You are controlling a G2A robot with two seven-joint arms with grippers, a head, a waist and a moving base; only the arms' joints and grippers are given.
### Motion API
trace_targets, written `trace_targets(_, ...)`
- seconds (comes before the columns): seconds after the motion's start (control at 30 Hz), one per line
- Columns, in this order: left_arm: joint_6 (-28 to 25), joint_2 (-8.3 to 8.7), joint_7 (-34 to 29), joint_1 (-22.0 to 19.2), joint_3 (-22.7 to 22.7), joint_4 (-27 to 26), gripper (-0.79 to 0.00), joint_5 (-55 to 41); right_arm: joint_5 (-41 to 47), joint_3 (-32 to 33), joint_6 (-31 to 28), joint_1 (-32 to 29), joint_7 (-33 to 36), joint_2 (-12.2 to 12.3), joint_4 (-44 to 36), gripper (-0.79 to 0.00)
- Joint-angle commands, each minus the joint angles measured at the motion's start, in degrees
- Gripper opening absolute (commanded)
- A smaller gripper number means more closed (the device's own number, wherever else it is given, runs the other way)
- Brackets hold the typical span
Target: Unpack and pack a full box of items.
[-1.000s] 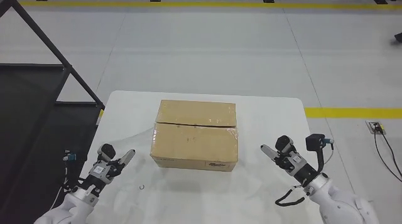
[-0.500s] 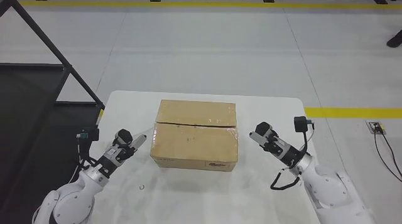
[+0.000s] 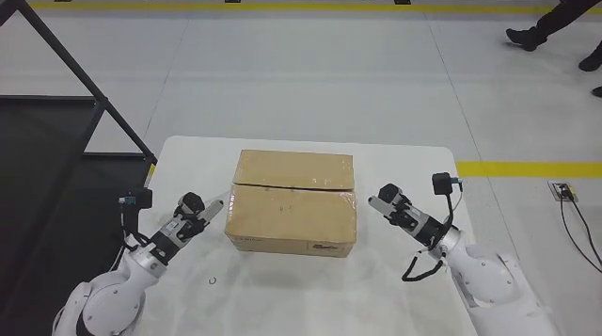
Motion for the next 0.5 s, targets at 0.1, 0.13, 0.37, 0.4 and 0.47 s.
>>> trace_targets(0.1, -1.6, 0.37, -4.3, -2.3, -0.2, 2.6, 0.0, -4.1, 6.4, -2.1, -2.1, 4.5, 5.9, -0.2, 6.2, 0.0)
trace_targets(0.13, -2.1, 0.45, -5.1, -2.5, -0.4, 3.2, 0.0, -5.5, 7.4, -2.4, -2.6, 5.5, 6.9, -0.2, 7.5, 0.0)
trace_targets(0.37, -5.1, 1.13, -11.0, -2.9, -2.6, 6.4, 0.0, -15.6, 13.8, -5.2, -5.2, 10.6, 11.8, -0.7, 16.0, 0.0)
trace_targets(0.4, -5.3, 1.22, -11.4, -2.9, -2.8, 6.6, 0.0, -16.0, 15.0, -5.6, -5.5, 11.3, 12.8, -0.8, 17.0, 0.0)
trace_targets(0.47, -5.7, 1.34, -12.0, -2.7, -2.8, 7.0, 0.0, -17.0, 17.9, -6.5, -6.4, 12.4, 14.9, -0.9, 18.6, 0.0)
